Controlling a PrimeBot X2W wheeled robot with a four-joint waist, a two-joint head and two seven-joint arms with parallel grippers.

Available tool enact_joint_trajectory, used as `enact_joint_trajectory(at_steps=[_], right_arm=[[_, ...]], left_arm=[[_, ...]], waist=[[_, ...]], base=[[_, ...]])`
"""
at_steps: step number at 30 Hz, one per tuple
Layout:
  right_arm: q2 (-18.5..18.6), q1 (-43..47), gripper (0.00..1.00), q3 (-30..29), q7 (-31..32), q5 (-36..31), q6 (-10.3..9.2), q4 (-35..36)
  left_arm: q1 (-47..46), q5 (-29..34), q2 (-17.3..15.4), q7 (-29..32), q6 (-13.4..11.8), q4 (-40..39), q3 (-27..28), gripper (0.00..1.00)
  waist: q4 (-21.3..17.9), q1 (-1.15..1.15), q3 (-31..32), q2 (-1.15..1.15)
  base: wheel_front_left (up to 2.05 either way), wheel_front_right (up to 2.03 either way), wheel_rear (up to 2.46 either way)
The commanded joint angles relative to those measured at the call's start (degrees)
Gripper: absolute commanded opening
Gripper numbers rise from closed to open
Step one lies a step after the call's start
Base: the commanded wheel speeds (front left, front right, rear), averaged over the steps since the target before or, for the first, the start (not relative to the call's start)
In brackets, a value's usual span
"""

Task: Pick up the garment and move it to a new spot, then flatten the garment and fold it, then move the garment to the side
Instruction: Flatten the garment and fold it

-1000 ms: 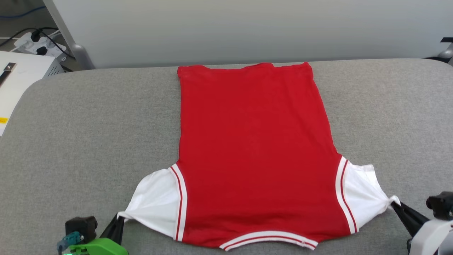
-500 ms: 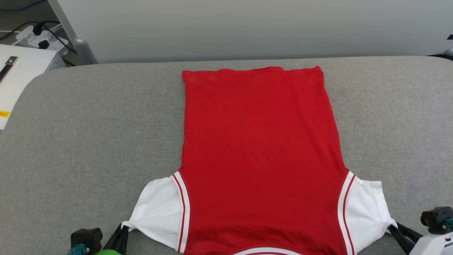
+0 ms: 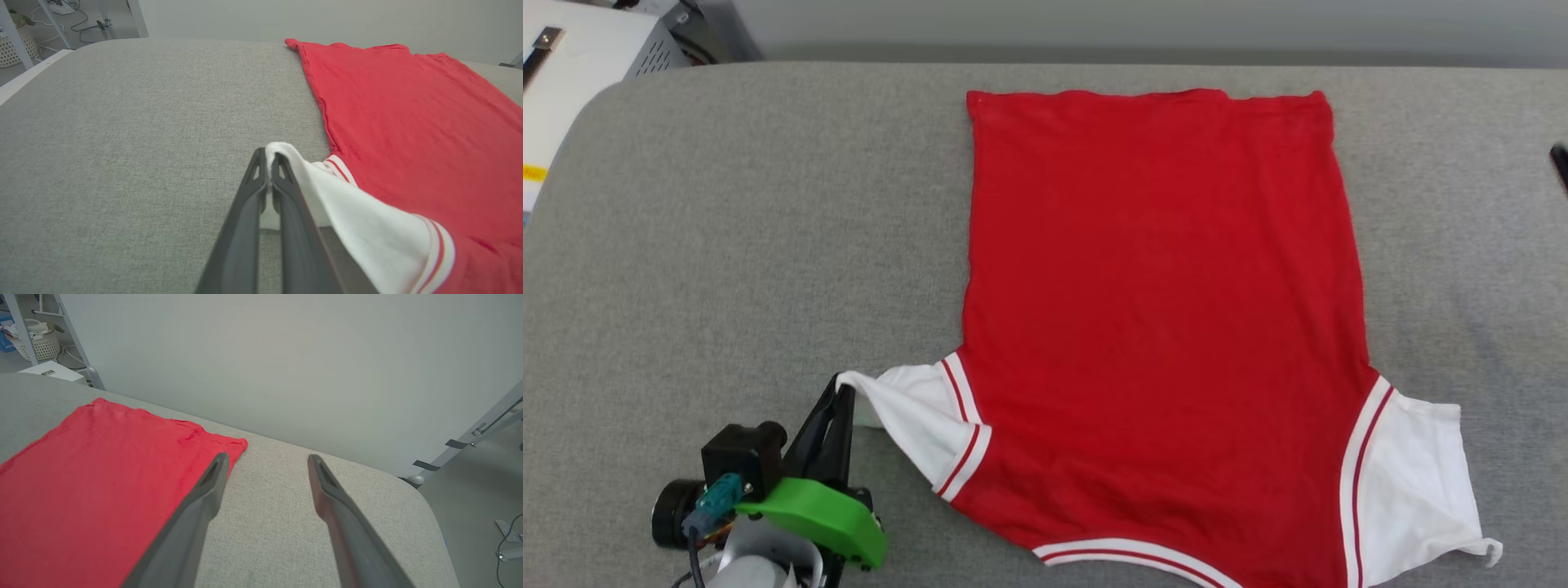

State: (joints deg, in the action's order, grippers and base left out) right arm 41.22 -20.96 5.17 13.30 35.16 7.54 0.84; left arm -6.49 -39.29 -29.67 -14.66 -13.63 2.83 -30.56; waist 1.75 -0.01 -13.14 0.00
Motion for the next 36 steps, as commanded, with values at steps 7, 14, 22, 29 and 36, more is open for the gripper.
enact_joint_trajectory(at_steps=[7, 14, 22, 29, 36], right_arm=[[0.92, -27.77, 1.00, 5.78, 34.34, 6.33, -0.05, -11.06], [-2.63, -44.42, 1.00, 8.84, 46.64, -0.66, -0.05, -23.87], [-3.81, -44.75, 1.00, 10.51, 44.73, -3.29, -0.05, -31.99], [-0.61, -41.96, 0.00, 13.92, 44.85, -0.89, -0.05, -32.52], [0.06, -43.16, 0.00, 14.56, 36.30, 1.31, -0.05, -30.47]], left_arm=[[-6.61, 5.15, 2.86, -0.34, -0.41, -5.11, -0.87, 0.00], [-10.10, 8.08, 6.28, -0.34, 0.38, -7.16, -1.01, 0.00], [-11.83, 10.46, 7.66, -0.34, 1.73, -6.95, -1.03, 0.00], [-11.74, 11.30, 7.63, -0.34, 2.11, -6.02, -0.59, 0.00], [-10.41, 11.36, 8.08, -0.34, 2.49, -4.12, -0.57, 0.00]], waist=[[9.16, 0.01, -16.15, 0.00], [13.25, 0.01, -23.64, 0.00], [15.10, 0.01, -26.21, 0.00], [14.20, 0.01, -24.88, 0.00], [12.55, 0.01, -19.03, 0.00]], base=[[0.00, 0.00, 0.00], [0.00, 0.00, 0.00], [0.00, 0.00, 0.00], [0.00, 0.00, 0.00], [0.00, 0.00, 0.00]])
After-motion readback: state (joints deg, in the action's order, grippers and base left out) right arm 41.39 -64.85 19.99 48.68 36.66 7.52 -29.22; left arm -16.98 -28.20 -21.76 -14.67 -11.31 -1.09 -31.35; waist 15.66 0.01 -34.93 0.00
